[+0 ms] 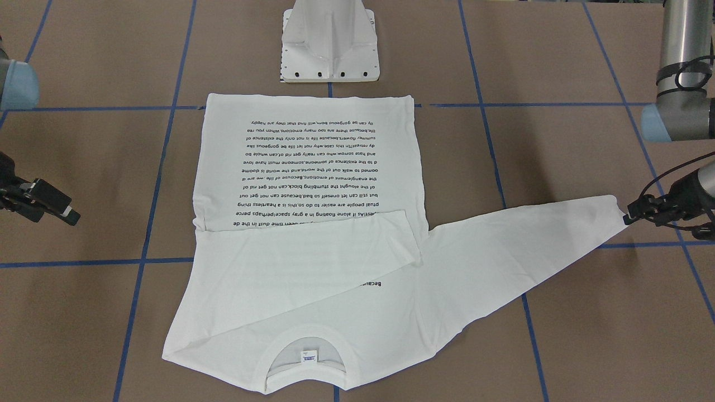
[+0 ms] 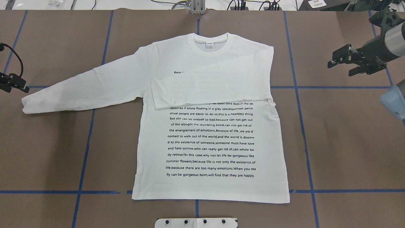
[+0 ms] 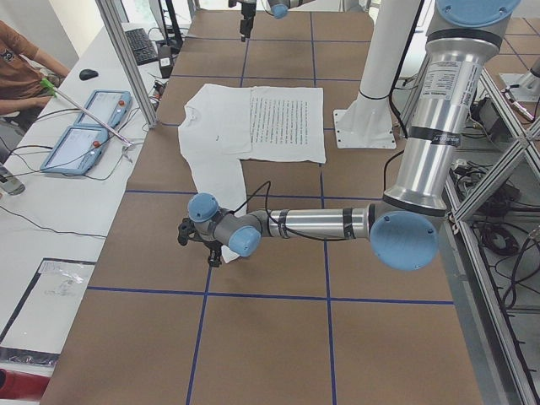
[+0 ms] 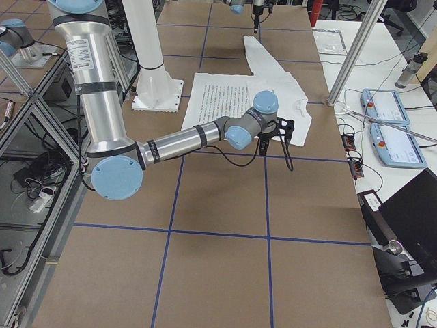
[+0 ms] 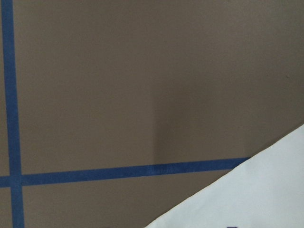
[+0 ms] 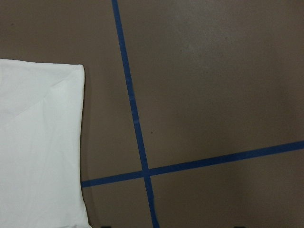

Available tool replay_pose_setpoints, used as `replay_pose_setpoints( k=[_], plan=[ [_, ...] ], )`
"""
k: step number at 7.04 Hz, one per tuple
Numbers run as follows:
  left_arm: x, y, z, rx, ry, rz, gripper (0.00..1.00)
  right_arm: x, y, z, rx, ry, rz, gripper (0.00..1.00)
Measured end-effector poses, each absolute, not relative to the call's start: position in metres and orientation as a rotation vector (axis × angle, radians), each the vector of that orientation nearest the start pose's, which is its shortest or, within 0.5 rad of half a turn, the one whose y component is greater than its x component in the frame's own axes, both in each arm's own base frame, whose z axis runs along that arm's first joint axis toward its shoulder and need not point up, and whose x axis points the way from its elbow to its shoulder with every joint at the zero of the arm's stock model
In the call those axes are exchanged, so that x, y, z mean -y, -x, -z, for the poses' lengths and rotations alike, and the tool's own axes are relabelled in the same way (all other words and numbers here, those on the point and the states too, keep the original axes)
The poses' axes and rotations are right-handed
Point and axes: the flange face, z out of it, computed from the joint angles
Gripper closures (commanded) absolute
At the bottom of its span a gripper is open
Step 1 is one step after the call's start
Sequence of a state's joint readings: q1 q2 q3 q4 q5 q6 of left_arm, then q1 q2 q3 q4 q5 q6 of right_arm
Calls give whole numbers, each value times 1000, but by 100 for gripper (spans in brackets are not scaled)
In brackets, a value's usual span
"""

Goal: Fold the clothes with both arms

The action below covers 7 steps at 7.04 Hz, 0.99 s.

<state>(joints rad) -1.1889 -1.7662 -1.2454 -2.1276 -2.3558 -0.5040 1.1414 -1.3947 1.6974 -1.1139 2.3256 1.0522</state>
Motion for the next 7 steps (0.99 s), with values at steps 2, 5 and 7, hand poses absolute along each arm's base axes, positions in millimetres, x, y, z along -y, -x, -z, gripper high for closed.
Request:
replay_pose_setpoints(
  k=[2, 5, 7],
  plan=[
    [572, -172, -660, -866, -13, -62, 33, 544, 177, -447, 1017, -54, -280, 11],
    [570, -177, -667, -862, 2, -68, 43, 544, 177, -445, 1019, -57, -278, 11],
    [568, -182, -668, -861, 7, -79, 52, 543, 177, -444, 1022, -57, -276, 12]
  ],
)
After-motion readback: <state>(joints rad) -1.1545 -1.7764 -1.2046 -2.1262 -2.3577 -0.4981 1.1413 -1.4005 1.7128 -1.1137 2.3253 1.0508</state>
